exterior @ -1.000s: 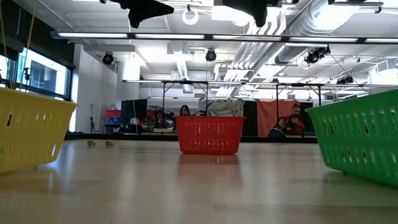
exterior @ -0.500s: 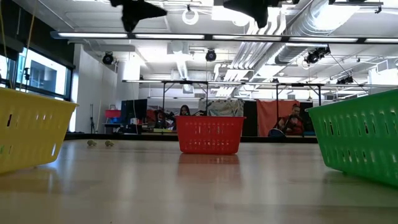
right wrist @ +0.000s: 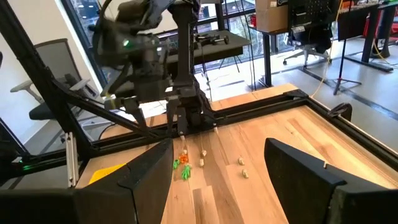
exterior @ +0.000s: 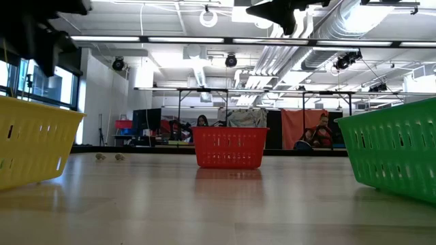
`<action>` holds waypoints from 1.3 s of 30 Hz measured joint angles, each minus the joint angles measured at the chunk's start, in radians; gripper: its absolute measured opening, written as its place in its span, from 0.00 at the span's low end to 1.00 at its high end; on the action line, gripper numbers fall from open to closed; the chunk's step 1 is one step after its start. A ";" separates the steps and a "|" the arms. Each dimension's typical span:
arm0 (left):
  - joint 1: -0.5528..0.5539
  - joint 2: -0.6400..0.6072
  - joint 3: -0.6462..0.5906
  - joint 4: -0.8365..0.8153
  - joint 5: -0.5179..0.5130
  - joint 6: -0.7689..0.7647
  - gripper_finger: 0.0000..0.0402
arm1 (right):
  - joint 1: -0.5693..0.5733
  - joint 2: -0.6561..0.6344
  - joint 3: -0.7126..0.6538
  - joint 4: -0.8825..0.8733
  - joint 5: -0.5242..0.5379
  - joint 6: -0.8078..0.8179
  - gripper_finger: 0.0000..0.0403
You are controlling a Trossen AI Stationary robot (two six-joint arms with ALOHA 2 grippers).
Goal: Sort Halloween decoration
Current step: Put the orange pumpkin toy into the red bin
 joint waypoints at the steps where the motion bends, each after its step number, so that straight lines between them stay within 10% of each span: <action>1: -0.028 0.001 -0.015 -0.002 -0.020 0.000 0.50 | 0.000 0.000 0.000 0.000 0.000 0.000 0.62; 39: -0.100 0.020 -0.405 0.208 -0.047 -0.075 0.50 | 0.000 0.000 0.000 -0.015 0.036 0.014 0.62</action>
